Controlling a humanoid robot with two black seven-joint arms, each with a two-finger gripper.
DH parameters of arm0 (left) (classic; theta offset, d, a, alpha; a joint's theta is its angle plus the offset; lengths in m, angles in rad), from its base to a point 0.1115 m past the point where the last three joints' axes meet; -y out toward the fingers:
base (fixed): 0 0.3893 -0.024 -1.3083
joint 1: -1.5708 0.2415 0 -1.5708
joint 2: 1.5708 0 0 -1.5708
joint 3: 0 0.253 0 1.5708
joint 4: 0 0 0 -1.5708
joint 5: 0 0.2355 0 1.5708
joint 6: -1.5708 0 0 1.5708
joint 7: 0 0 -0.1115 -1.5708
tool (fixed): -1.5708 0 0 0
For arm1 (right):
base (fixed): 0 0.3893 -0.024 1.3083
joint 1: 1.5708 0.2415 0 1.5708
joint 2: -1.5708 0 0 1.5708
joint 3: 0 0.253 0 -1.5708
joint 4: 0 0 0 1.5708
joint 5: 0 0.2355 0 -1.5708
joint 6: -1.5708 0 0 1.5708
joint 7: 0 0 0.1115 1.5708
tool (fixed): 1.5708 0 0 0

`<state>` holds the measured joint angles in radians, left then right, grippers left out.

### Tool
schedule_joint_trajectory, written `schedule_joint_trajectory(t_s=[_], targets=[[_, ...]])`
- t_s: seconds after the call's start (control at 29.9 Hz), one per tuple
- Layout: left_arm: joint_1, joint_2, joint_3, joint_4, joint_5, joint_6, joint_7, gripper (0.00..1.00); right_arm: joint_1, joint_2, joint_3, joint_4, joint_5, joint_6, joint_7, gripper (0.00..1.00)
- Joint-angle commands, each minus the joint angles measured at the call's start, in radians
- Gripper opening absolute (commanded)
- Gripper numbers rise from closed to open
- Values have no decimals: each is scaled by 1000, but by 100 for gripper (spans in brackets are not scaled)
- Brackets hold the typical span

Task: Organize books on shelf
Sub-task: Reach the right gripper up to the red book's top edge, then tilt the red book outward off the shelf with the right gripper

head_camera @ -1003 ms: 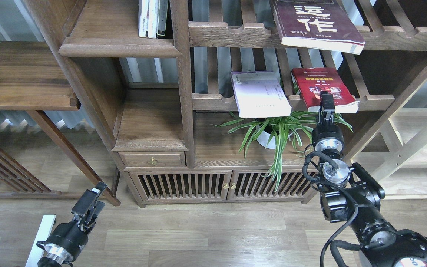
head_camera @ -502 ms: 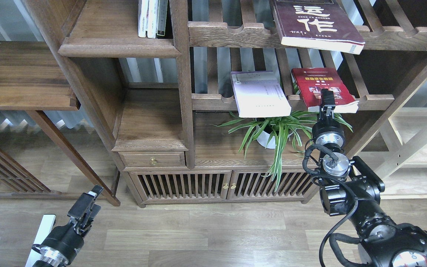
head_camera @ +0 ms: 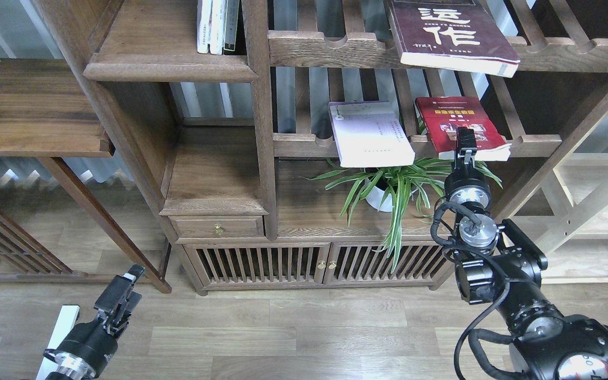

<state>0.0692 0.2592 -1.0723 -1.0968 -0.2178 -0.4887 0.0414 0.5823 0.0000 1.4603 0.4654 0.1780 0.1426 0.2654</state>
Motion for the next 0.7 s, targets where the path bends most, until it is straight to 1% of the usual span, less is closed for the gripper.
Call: schedule_joint_trajectory(t_s=[0.0,0.03,0.13,0.23,0.3,0.43,0.53,0.67], targets=[[1,0,0,2,0,0,0,99,4,0,0,-1,0,0,1,86],[3,0,0,0,0,0,0,99,4,0,0,-1,0,0,5,84],[3,0,-2,2,1,0,0,99,5,0,0,-4,0,-21,20,83],[6,0,-2,2,1,0,-2,99,5,0,0,-4,0,-41,23,83],[6,0,-2,2,0,0,0,99,8,0,11,-4,0,-44,29,81],[8,0,-6,2,2,0,-2,99,13,0,26,-8,0,-46,34,75],[8,0,-8,2,0,0,0,99,14,0,26,-10,0,-48,34,74],[8,0,-6,3,1,0,0,99,16,0,26,-10,0,-48,34,70]])
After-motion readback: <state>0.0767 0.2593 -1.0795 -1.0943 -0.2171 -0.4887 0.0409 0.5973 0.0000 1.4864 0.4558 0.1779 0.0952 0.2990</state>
